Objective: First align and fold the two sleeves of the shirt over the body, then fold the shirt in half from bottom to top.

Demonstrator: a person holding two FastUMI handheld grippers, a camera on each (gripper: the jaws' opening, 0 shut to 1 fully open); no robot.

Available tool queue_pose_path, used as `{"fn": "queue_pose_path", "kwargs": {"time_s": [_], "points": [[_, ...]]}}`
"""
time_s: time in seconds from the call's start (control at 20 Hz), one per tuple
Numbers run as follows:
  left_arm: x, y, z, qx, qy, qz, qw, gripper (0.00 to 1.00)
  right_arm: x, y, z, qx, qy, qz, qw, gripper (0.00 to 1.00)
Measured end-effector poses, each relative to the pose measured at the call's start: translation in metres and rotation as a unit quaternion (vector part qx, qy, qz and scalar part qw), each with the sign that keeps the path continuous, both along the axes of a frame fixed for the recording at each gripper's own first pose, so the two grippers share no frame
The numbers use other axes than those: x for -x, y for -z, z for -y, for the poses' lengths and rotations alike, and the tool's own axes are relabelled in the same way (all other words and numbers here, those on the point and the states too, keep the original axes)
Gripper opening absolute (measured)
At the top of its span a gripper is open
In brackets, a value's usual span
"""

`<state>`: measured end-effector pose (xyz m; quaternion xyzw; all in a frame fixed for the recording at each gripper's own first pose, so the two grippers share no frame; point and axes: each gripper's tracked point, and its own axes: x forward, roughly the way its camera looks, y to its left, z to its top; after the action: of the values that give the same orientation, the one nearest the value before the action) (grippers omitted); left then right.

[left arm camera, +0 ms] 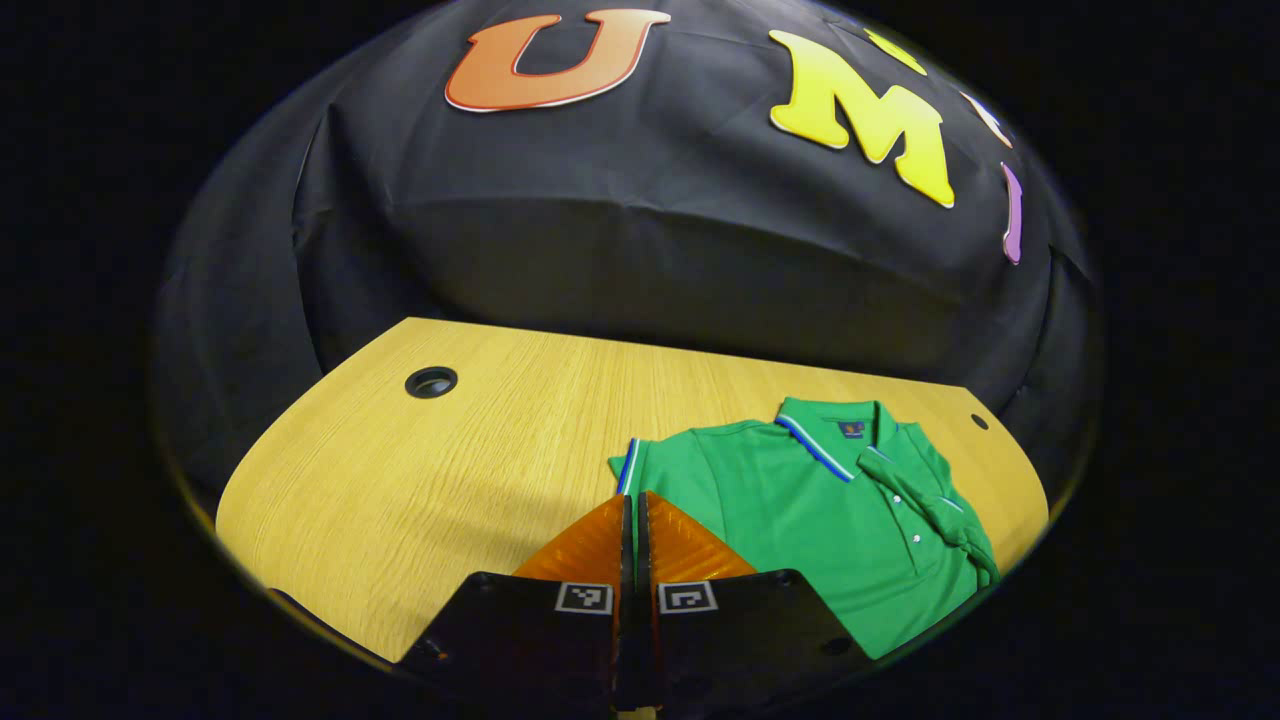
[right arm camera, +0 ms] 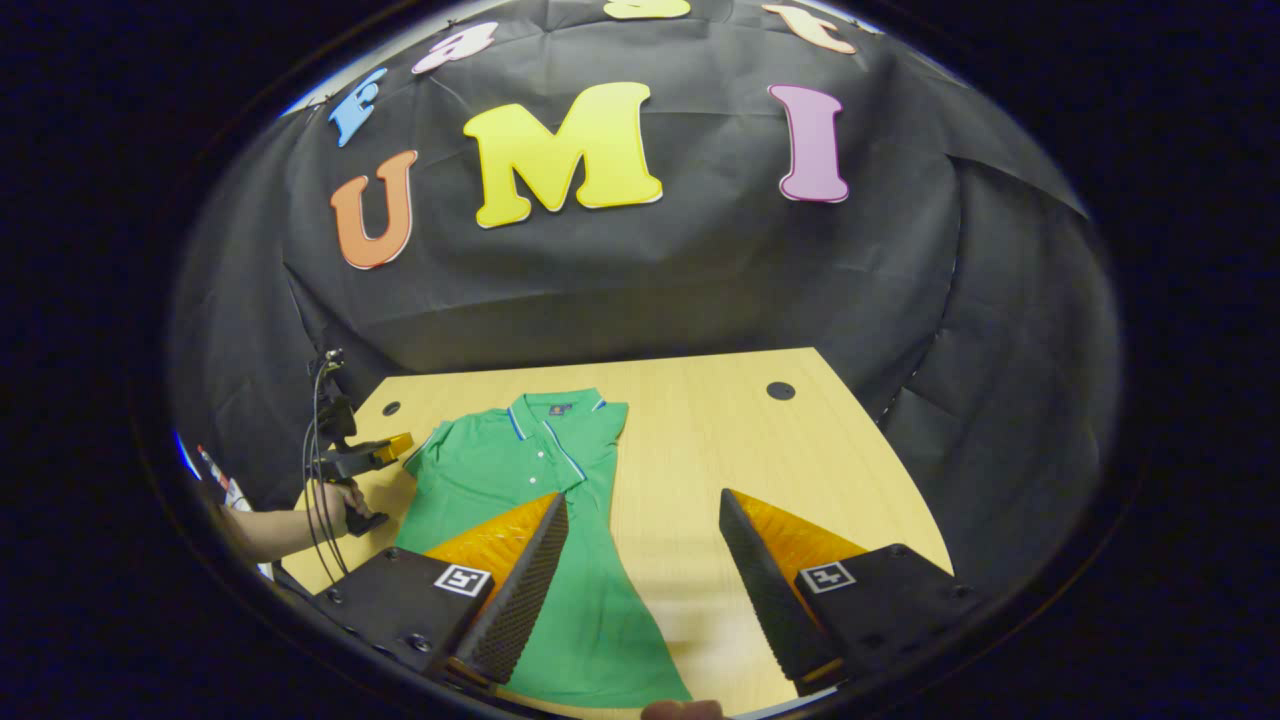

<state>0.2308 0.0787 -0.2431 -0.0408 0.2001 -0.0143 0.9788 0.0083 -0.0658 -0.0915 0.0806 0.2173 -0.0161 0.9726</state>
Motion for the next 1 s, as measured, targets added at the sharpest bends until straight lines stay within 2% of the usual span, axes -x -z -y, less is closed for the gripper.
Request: {"fn": "queue_pose_path", "kwargs": {"time_s": [0.25,0.45,0.55,0.65,0.7,0.75,0.8,0.85,0.9,0.95,1.0], "points": [[0.002,-0.004,0.015,0.016,0.012,-0.008,1.0,0.03,0.006,0.001,0.002,-0.009,-0.004,0.008,1.0,0.96],[0.012,-0.01,-0.004,0.023,-0.011,-0.005,1.0,0.03,0.012,0.007,0.009,-0.017,0.001,0.01,1.0,0.96],[0.012,-0.008,-0.002,0.041,0.004,-0.002,0.999,0.03,0.014,0.013,0.006,-0.025,0.0,0.005,1.0,0.96],[0.01,0.01,-0.013,0.023,-0.01,-0.025,0.999,0.03,0.014,0.017,0.003,-0.028,-0.005,-0.001,1.0,1.0],[0.007,0.022,-0.014,0.021,-0.012,-0.036,0.999,0.03,0.013,0.016,0.001,-0.026,-0.009,-0.001,1.0,0.93],[0.01,0.025,-0.009,0.029,-0.008,-0.046,0.999,0.05,0.013,0.016,0.0,-0.022,-0.013,0.0,1.0,0.93],[0.009,0.029,-0.003,0.04,0.0,-0.05,0.998,0.23,0.012,0.015,0.001,-0.016,-0.015,0.001,1.0,0.97],[0.008,0.031,0.001,0.044,0.008,-0.051,0.998,0.42,0.011,0.014,0.002,-0.01,-0.016,0.002,1.0,0.97],[0.005,0.035,0.003,0.04,0.012,-0.055,0.998,0.43,0.011,0.015,0.002,-0.009,-0.016,0.001,1.0,0.97],[0.004,0.041,0.001,0.034,0.013,-0.063,0.997,0.53,0.011,0.016,0.001,-0.013,-0.016,-0.002,1.0,0.97],[0.006,0.049,0.001,0.029,0.012,-0.077,0.997,0.58,0.01,0.017,0.001,-0.017,-0.015,-0.004,1.0,0.97]]}}
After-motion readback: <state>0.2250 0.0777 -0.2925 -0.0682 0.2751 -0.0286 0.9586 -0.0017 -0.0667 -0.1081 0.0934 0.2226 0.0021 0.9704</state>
